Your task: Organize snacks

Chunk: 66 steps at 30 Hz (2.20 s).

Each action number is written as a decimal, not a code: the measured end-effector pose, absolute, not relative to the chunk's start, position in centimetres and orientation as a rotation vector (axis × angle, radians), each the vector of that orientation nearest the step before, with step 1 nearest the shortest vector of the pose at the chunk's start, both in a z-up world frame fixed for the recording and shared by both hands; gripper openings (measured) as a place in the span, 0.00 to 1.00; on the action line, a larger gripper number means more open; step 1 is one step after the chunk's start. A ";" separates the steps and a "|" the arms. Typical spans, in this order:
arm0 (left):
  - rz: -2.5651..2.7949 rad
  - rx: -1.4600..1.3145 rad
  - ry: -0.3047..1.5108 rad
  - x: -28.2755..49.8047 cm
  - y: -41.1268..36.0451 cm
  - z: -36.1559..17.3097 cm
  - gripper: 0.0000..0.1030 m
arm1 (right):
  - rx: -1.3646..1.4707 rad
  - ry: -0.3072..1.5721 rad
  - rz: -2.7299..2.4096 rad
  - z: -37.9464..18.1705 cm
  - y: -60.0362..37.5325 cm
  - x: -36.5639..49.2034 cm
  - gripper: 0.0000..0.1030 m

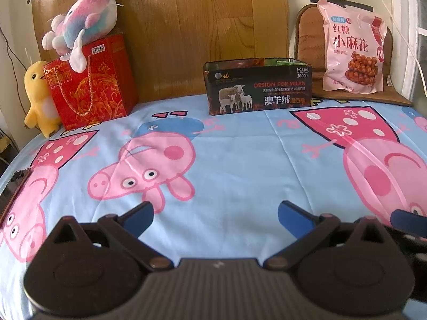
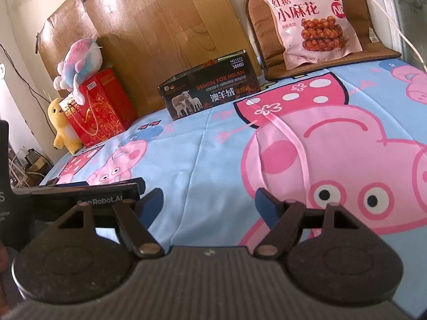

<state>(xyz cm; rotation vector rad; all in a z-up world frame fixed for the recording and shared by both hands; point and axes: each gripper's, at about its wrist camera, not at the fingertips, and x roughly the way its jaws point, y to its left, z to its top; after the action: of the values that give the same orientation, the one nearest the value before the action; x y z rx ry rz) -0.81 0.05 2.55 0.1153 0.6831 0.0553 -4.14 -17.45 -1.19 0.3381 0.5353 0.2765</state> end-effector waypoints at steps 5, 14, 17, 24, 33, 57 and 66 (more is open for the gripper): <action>0.055 0.113 0.683 -0.8 0.1 2.6 1.00 | 0.343 0.536 0.275 -1.2 -17.5 -4.1 0.76; 0.062 0.115 0.674 -0.8 0.1 2.7 1.00 | 0.348 0.538 0.274 -1.3 -17.5 -4.1 0.76; 0.064 0.111 0.673 -0.8 0.1 2.7 1.00 | 0.349 0.538 0.274 -1.3 -17.5 -4.0 0.76; 0.077 0.111 0.660 -0.8 0.1 2.8 1.00 | 0.352 0.539 0.274 -1.3 -17.6 -4.0 0.76; 0.090 0.116 0.652 -0.9 0.1 2.9 1.00 | 0.359 0.542 0.273 -1.4 -17.6 -4.0 0.76; 0.101 0.129 0.641 -0.9 -0.1 3.1 1.00 | 0.368 0.544 0.270 -1.5 -17.6 -4.0 0.76; 0.099 0.125 0.650 -0.8 -0.1 2.9 1.00 | 0.372 0.547 0.269 -1.6 -17.6 -4.0 0.76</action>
<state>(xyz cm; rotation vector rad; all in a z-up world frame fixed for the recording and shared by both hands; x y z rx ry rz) -0.84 -0.12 2.86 0.1250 0.6496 0.0992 -3.99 -17.56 -1.60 0.3724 0.5467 0.2692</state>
